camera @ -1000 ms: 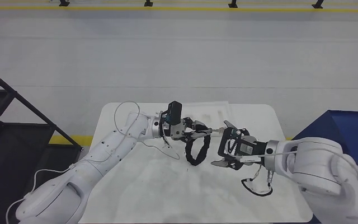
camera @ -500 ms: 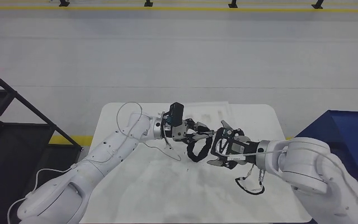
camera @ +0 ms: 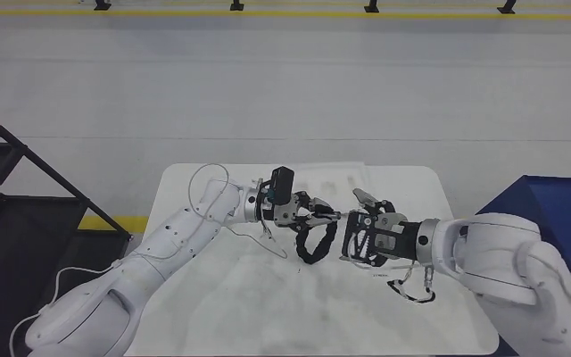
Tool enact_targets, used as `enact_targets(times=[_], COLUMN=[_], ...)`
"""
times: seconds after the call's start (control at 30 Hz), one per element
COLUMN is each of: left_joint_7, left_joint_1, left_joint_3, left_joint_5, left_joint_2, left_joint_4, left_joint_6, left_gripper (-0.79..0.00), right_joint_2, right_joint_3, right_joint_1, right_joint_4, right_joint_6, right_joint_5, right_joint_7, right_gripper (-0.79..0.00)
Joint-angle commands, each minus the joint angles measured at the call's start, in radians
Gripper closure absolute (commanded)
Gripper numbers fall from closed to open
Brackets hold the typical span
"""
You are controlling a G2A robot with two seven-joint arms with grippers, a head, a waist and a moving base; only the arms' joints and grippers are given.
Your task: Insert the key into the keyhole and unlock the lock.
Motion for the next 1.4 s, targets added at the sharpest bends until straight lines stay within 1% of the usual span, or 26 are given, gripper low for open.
enact_targets(times=[0.0, 0.03, 0.07, 0.13, 0.17, 0.2, 0.23, 0.43, 0.5, 0.6, 0.8, 0.93, 0.97, 1.07, 1.23, 1.37], left_joint_7=[0.005, 0.005, 0.005, 0.005, 0.005, 0.005, 0.005, 0.005, 0.005, 0.003, 0.004, 0.005, 0.005, 0.005, 0.005, 0.005], left_joint_1=[-0.002, -0.004, -0.006, -0.009, -0.010, -0.012, -0.014, -0.025, -0.028, -0.034, -0.043, -0.048, -0.049, -0.052, -0.056, -0.057], left_joint_3=[0.006, 0.010, 0.013, 0.019, 0.023, 0.026, 0.030, 0.053, 0.060, 0.070, 0.089, 0.098, 0.100, 0.107, 0.115, 0.117], left_joint_5=[0.001, 0.002, 0.000, -0.003, -0.007, -0.008, -0.011, -0.029, -0.034, -0.042, -0.056, -0.062, -0.064, -0.070, -0.078, -0.080], left_joint_2=[0.003, 0.005, 0.006, 0.009, 0.010, 0.011, 0.012, 0.018, 0.020, 0.022, 0.026, 0.029, 0.029, 0.030, 0.031, 0.033], left_joint_4=[-0.002, -0.002, -0.004, -0.004, -0.004, -0.004, -0.004, 0.000, 0.000, 0.001, 0.001, 0.001, 0.001, 0.000, -0.001, -0.002], left_joint_6=[0.000, 0.000, 0.000, 0.000, 0.000, 0.000, 0.000, 0.000, 0.000, 0.000, 0.000, 0.000, 0.000, 0.000, 0.000, 0.000], left_gripper=[0.000, 0.000, 0.000, 0.000, 0.000, 0.000, 0.000, 0.000, 0.000, 0.000, 0.000, 0.000, 0.000, 0.000, 0.000, 0.000], right_joint_2=[0.007, 0.010, 0.014, 0.020, 0.022, 0.024, 0.025, 0.029, 0.031, 0.032, 0.033, 0.033, 0.034, 0.034, 0.033, 0.031], right_joint_3=[-0.005, -0.003, -0.001, 0.000, 0.003, 0.007, 0.010, 0.022, 0.024, 0.021, 0.017, 0.016, 0.016, 0.015, 0.020, 0.033], right_joint_1=[0.000, -0.001, -0.002, -0.011, -0.014, -0.017, -0.021, -0.047, -0.055, -0.066, -0.083, -0.093, -0.095, -0.100, -0.108, -0.122], right_joint_4=[0.004, 0.005, 0.005, 0.003, 0.002, -0.002, -0.006, -0.034, -0.040, -0.049, -0.060, -0.065, -0.066, -0.067, -0.058, -0.031], right_joint_6=[-0.049, -0.068, -0.081, -0.100, -0.109, -0.116, -0.123, -0.138, -0.141, -0.144, -0.127, -0.118, -0.117, -0.116, -0.091, -0.047], right_joint_5=[-0.054, -0.079, -0.109, -0.160, -0.175, -0.189, -0.206, -0.322, -0.360, -0.407, -0.474, -0.498, -0.501, -0.504, -0.474, -0.384], right_joint_7=[-0.048, -0.067, -0.081, -0.099, -0.108, -0.116, -0.125, -0.198, -0.221, -0.250, -0.290, -0.314, -0.318, -0.328, -0.348, -0.363], right_gripper=[-0.785, -0.785, -0.748, -0.536, -0.496, -0.406, -0.366, -0.296, -0.302, -0.289, -0.234, -0.117, -0.065, 0.000, 0.000, 0.000])
